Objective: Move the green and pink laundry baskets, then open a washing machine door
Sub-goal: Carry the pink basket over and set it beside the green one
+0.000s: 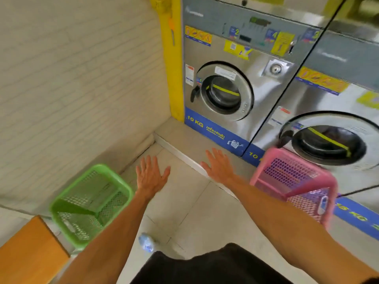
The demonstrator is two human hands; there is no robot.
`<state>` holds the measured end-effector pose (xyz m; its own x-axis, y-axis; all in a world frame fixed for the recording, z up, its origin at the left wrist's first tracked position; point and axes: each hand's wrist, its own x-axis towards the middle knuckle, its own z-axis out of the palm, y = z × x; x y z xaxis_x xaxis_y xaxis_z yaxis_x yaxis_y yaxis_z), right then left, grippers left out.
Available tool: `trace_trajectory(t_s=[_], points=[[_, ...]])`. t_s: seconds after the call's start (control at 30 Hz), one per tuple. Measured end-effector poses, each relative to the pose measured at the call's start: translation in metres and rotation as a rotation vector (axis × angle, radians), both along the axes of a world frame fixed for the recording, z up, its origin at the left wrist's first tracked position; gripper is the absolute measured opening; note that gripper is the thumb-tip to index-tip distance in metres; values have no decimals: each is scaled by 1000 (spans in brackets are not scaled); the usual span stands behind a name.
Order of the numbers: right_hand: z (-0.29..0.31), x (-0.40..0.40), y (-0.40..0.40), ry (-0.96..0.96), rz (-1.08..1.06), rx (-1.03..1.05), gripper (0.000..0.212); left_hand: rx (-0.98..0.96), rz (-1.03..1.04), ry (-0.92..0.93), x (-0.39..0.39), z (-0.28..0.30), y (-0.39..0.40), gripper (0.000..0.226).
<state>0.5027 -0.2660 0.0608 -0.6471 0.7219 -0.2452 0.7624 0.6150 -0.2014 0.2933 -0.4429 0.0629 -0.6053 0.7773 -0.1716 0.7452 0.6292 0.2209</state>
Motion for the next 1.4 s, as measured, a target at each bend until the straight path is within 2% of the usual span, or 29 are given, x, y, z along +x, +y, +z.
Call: trace_trajectory(t_s=[0.1,0.2,0.33,0.73,0.83,0.97,1.03,1.17,1.4], points=[[5,92,29,-22,-114,23,85,-8,-93,-29,66,-4,50,80],[3,185,59,-55,-241,74,72,14,-214,-38,131,-2,100,81],[0,271,89,-36,-436,58,67,1,-359,-64,195,1,165,81],[-27,356,159,91,-836,-84,71,-96,-623,-31,254,-18,308,84],[-44,381,164,73,-874,-117,74,-160,-670,-51,268,-28,324,83],[-59,405,167,39,-910,-147,60,-237,-691,-66,293,-43,337,80],[-70,416,172,13,-908,-199,65,-265,-682,-79,306,-50,340,79],[-86,434,187,-24,-837,-273,67,-264,-614,-97,330,-55,348,79],[-117,476,220,-83,-703,-263,69,-240,-511,-133,377,-77,349,74]])
